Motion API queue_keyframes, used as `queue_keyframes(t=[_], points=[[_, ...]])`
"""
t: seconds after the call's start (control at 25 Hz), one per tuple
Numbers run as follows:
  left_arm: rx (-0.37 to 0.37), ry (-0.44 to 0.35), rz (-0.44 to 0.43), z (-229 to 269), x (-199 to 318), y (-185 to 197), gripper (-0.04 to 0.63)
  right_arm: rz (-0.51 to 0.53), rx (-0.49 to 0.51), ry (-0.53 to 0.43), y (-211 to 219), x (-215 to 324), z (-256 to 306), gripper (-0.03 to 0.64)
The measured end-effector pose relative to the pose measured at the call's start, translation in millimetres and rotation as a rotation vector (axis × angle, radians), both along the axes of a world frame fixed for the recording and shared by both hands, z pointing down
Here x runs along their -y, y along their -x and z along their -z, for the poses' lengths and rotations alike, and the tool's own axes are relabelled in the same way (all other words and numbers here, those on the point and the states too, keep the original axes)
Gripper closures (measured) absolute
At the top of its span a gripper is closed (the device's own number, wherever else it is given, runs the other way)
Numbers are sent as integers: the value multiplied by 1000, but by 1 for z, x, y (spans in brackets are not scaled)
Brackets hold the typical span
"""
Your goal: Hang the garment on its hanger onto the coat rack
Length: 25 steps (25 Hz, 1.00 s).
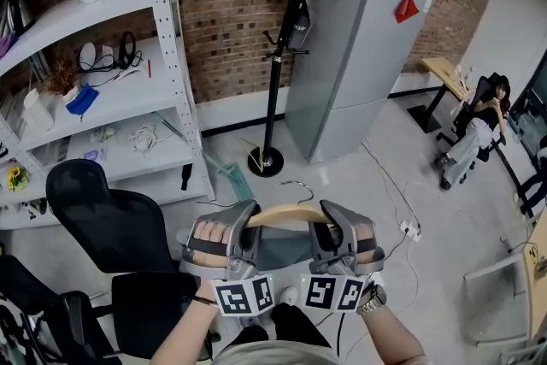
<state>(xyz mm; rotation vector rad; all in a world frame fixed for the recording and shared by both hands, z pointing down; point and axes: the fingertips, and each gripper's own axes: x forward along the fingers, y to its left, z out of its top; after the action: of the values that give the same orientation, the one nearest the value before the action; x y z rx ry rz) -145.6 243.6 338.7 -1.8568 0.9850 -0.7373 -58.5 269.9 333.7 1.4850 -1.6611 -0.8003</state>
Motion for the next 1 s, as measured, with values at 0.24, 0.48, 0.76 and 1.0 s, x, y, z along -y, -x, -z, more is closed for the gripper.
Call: queue_keyframes(t=[0.24, 0.48, 0.76, 1.0], points=[[17, 13, 31, -10, 44, -12, 532, 27, 6, 9, -13, 43, -10, 514], [24, 22, 68, -15, 91, -43, 531, 64, 10, 14, -44, 91, -13, 514], [20, 60, 118, -27, 130, -66, 531, 109, -3, 33, -68, 136, -22, 514], [19, 79, 95, -37, 165, -79, 531, 86, -4, 52, -80, 169, -31, 514]])
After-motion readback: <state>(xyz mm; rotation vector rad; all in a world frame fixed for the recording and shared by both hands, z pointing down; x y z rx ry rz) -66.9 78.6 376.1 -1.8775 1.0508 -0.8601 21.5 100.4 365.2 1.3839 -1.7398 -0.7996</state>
